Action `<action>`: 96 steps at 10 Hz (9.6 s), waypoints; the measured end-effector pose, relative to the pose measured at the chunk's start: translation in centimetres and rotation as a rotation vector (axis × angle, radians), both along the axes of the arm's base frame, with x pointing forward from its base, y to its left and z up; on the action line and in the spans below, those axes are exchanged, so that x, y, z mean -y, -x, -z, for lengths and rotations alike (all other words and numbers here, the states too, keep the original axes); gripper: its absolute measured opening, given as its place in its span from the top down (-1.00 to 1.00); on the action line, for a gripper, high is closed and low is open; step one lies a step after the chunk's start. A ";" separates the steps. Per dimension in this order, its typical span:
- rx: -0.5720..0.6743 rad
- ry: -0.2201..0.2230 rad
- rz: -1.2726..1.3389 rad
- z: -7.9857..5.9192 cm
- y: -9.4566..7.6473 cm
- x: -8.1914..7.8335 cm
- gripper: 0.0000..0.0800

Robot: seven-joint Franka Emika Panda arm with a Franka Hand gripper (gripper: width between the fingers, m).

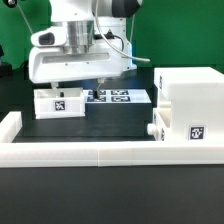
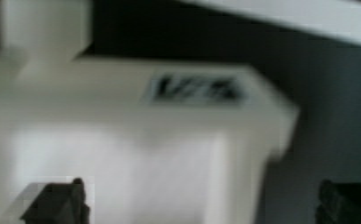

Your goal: Assemble drawer

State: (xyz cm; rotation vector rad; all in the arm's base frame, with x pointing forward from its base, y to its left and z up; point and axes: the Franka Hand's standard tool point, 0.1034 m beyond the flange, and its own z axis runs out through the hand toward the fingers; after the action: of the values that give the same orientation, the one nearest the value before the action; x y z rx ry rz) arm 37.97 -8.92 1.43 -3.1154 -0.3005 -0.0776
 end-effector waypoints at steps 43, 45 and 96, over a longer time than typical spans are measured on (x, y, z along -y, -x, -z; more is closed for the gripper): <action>-0.010 0.037 -1.216 -5.2 -13.7 -3.5 0.89; -0.014 0.035 -1.207 -5.1 -13.4 -3.1 0.89; 0.065 -0.064 -1.432 -8.0 -16.3 -1.0 -0.62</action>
Offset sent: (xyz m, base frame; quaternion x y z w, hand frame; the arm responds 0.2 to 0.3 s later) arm -0.0043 -0.0050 -0.0127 -0.0001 0.0137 -0.0139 0.9998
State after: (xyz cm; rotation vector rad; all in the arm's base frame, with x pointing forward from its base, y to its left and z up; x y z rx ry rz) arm 54.26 -7.96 9.47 -2.0937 -2.2111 -0.1446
